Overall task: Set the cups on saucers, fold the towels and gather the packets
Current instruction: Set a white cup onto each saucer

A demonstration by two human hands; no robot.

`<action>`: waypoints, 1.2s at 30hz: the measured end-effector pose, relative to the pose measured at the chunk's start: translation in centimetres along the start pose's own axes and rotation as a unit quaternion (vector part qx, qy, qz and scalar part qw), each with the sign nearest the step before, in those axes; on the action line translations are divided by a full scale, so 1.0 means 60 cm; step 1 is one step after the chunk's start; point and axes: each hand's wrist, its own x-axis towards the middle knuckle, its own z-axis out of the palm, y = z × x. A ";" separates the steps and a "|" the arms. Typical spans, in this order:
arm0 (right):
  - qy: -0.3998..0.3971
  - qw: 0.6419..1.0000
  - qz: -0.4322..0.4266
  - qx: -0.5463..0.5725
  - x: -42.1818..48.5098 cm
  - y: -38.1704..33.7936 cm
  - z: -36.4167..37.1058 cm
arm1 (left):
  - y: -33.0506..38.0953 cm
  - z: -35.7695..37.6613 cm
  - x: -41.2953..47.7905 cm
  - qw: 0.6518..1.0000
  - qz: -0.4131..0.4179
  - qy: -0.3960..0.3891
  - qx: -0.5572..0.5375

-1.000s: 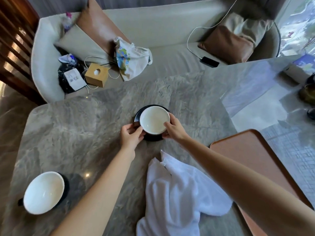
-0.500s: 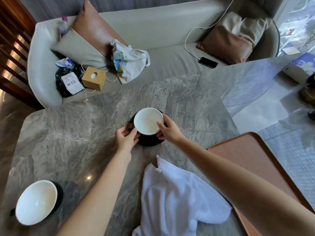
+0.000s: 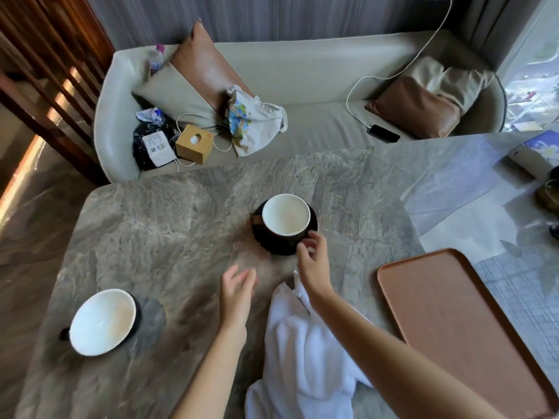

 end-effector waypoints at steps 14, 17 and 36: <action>-0.286 0.950 0.053 -0.111 -0.225 0.072 0.138 | -0.050 -0.302 -0.058 0.959 -0.082 0.213 -0.170; -0.341 0.928 0.078 -0.131 -0.250 0.061 0.189 | -0.030 -0.354 -0.033 0.942 -0.082 0.253 -0.203; -0.370 0.904 0.184 -0.109 -0.267 0.022 0.340 | 0.033 -0.499 0.074 0.984 -0.076 0.084 -0.137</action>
